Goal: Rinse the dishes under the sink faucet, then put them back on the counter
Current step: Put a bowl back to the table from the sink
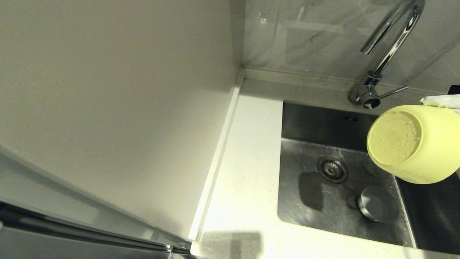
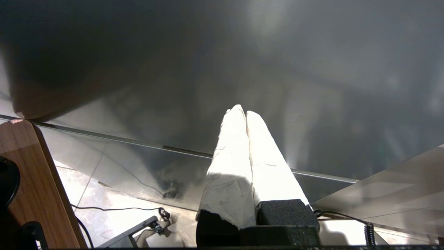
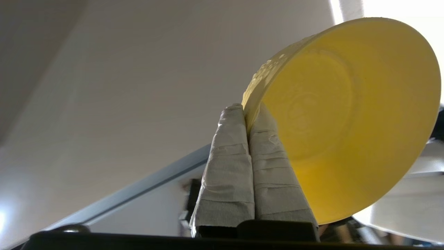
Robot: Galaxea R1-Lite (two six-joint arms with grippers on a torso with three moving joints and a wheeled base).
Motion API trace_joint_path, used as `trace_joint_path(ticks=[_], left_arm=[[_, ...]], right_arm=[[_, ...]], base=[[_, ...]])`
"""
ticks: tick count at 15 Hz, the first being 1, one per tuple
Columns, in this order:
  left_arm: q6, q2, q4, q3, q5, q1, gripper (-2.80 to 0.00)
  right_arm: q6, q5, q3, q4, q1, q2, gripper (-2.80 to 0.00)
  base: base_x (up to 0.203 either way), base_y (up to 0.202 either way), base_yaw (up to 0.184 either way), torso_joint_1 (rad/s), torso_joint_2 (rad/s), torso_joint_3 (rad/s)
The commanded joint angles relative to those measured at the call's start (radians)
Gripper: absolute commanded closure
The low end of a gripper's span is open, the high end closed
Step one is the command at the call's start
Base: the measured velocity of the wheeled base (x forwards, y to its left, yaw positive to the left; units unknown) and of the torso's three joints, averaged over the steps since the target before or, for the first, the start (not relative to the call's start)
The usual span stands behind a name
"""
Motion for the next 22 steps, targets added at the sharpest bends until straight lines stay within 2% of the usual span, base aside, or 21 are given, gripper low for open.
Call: trace_joint_path(ticks=[1, 2, 4, 7, 8, 10, 12, 14, 15, 18, 19, 20, 21, 22], left_arm=[[0.000, 0.000, 0.000, 0.003, 0.000, 0.000, 0.00], [0.000, 0.000, 0.000, 0.003, 0.000, 0.000, 0.00], [0.000, 0.000, 0.000, 0.003, 0.000, 0.000, 0.00], [0.000, 0.000, 0.000, 0.003, 0.000, 0.000, 0.00], [0.000, 0.000, 0.000, 0.003, 0.000, 0.000, 0.00], [0.000, 0.000, 0.000, 0.003, 0.000, 0.000, 0.00], [0.000, 0.000, 0.000, 0.003, 0.000, 0.000, 0.00], [0.000, 0.000, 0.000, 0.003, 0.000, 0.000, 0.00], [0.000, 0.000, 0.000, 0.003, 0.000, 0.000, 0.00], [0.000, 0.000, 0.000, 0.003, 0.000, 0.000, 0.00], [0.000, 0.000, 0.000, 0.003, 0.000, 0.000, 0.00], [0.000, 0.000, 0.000, 0.003, 0.000, 0.000, 0.00], [0.000, 0.000, 0.000, 0.003, 0.000, 0.000, 0.00], [0.000, 0.000, 0.000, 0.003, 0.000, 0.000, 0.00]], right_arm=[[0.055, 0.015, -0.067, 0.010, 0.007, 0.011, 0.00], [0.100, 0.015, -0.111, 0.010, 0.007, 0.012, 0.00], [0.115, 0.015, -0.092, 0.010, 0.007, 0.014, 0.00], [0.120, 0.015, 0.158, 0.010, 0.005, 0.014, 0.00], [0.122, 0.015, 0.194, 0.010, 0.005, 0.015, 0.00], [0.124, 0.015, 0.144, 0.010, 0.005, 0.013, 0.00], [0.126, 0.015, -0.044, 0.010, 0.005, 0.006, 0.00], [0.115, 0.013, -0.119, 0.008, 0.005, 0.005, 0.00], [0.099, 0.008, -0.096, -0.001, 0.006, 0.002, 0.00], [0.032, -0.021, 0.104, -0.056, 0.010, -0.010, 0.00], [-0.002, -0.065, 0.115, -0.095, 0.019, -0.016, 0.00], [-0.076, -0.182, 0.095, -0.166, 0.034, -0.029, 0.00], [-0.197, -0.367, 0.100, -0.242, 0.047, -0.048, 0.00], [-0.382, -0.496, 0.133, -0.311, 0.050, -0.068, 0.00]], base=[[0.000, 0.000, 0.000, 0.000, 0.00, 0.000], [0.000, 0.000, 0.000, 0.000, 0.00, 0.000], [0.000, 0.000, 0.000, 0.000, 0.00, 0.000], [0.000, 0.000, 0.000, 0.000, 0.00, 0.000], [0.000, 0.000, 0.000, 0.000, 0.00, 0.000], [0.000, 0.000, 0.000, 0.000, 0.00, 0.000], [0.000, 0.000, 0.000, 0.000, 0.00, 0.000], [0.000, 0.000, 0.000, 0.000, 0.00, 0.000], [0.000, 0.000, 0.000, 0.000, 0.00, 0.000], [0.000, 0.000, 0.000, 0.000, 0.00, 0.000], [0.000, 0.000, 0.000, 0.000, 0.00, 0.000], [0.000, 0.000, 0.000, 0.000, 0.00, 0.000], [0.000, 0.000, 0.000, 0.000, 0.00, 0.000], [0.000, 0.000, 0.000, 0.000, 0.00, 0.000]])
